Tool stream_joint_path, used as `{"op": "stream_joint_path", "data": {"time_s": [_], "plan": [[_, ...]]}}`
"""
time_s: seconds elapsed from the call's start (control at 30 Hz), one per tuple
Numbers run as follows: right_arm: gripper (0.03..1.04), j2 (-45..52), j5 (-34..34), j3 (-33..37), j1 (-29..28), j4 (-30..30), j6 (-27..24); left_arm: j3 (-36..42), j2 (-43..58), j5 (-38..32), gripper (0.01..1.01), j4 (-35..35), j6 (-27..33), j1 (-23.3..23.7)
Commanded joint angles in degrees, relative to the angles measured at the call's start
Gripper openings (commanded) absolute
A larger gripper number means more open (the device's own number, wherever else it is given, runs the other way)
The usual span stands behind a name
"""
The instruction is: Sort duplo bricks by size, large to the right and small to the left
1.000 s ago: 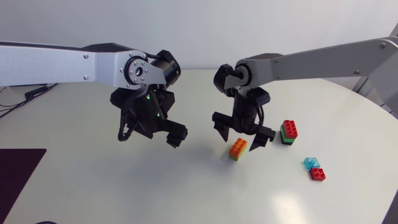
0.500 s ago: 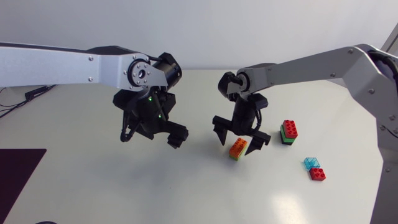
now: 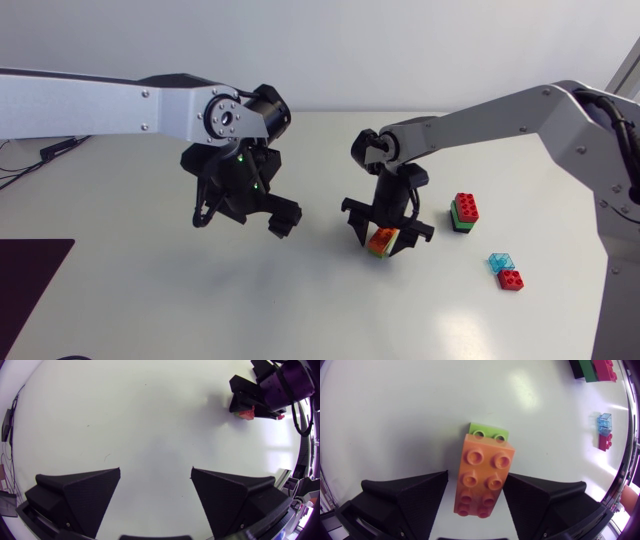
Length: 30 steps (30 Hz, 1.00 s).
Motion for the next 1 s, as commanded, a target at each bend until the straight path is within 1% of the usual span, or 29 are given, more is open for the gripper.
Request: {"op": "stream_joint_path", "data": {"time_s": [0.0,0.07,0.2,0.43,0.53,0.7,0.8,0.97], "plan": [[0.64,1.15,-0.12,-2.45,-0.34,0.75,-1.4,-2.19,1.41,-0.18,0.98,0.58,0.82,0.43],[0.61,0.01,0.5,-3.68,0.01,1.89,-2.19,-2.45,1.32,-0.18,0.98,0.76,0.82,0.43],[0.57,-0.78,1.03,-4.82,0.1,1.8,-4.83,-2.72,1.32,-0.18,0.98,0.94,0.82,0.61],[0.55,-2.63,2.17,-7.72,-0.34,2.68,-9.66,-2.81,1.41,-0.18,0.98,1.11,0.74,0.26],[0.53,-3.07,2.52,-7.72,-0.87,2.68,-10.89,-2.89,1.41,-0.18,0.98,1.11,0.74,0.08],[0.5,-3.33,3.49,-7.81,-0.87,3.38,-11.51,-3.07,1.23,-0.18,0.98,1.02,0.65,-0.01],[0.5,-2.98,4.1,-8.42,-0.87,4.44,-12.04,-3.24,1.15,-0.18,0.98,1.02,0.74,0.08],[0.47,-2.81,4.28,-9.39,-0.78,6.37,-13.36,-3.24,1.06,-0.18,0.98,1.02,0.74,0.26]]}}
